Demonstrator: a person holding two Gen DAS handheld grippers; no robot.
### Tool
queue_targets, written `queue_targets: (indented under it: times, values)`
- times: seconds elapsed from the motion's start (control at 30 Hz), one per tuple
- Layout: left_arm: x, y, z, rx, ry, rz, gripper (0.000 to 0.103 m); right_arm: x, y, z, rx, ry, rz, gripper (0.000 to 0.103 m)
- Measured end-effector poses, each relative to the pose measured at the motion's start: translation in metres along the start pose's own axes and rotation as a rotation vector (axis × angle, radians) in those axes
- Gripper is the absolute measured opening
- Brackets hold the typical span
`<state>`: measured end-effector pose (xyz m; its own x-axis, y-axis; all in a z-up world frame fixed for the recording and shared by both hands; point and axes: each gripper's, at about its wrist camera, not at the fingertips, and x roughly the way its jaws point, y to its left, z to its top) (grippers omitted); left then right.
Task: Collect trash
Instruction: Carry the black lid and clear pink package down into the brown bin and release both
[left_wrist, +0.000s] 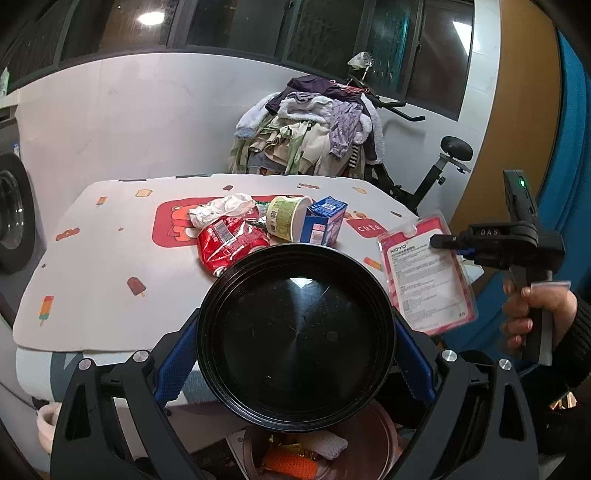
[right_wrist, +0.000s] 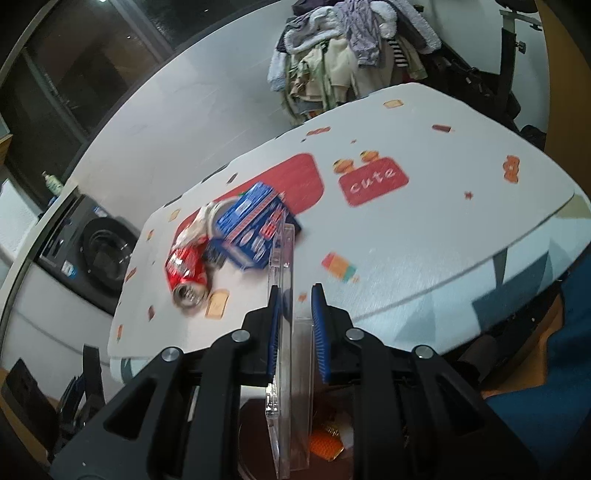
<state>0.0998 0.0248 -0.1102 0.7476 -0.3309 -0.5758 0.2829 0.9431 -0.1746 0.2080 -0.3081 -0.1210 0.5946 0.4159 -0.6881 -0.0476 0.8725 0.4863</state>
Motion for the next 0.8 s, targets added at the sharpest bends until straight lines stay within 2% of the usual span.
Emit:
queue_targets:
  times: [0.4, 0.63, 0.8]
  values:
    - [-0.034, -0.01, -0.027, 0.021, 0.001, 0.006, 0.091, -0.005, 0.017, -0.072, -0.028, 0.094, 0.075, 0.02]
    - [-0.034, -0.005, -0.04, 0.008, 0.025, 0.012, 0.091, 0.02, 0.032, -0.112, -0.097, 0.218, 0.068, 0.02]
    - [-0.028, -0.001, -0.045, -0.005, 0.04, 0.009, 0.091, 0.042, 0.037, -0.127, -0.129, 0.297, 0.051, 0.02]
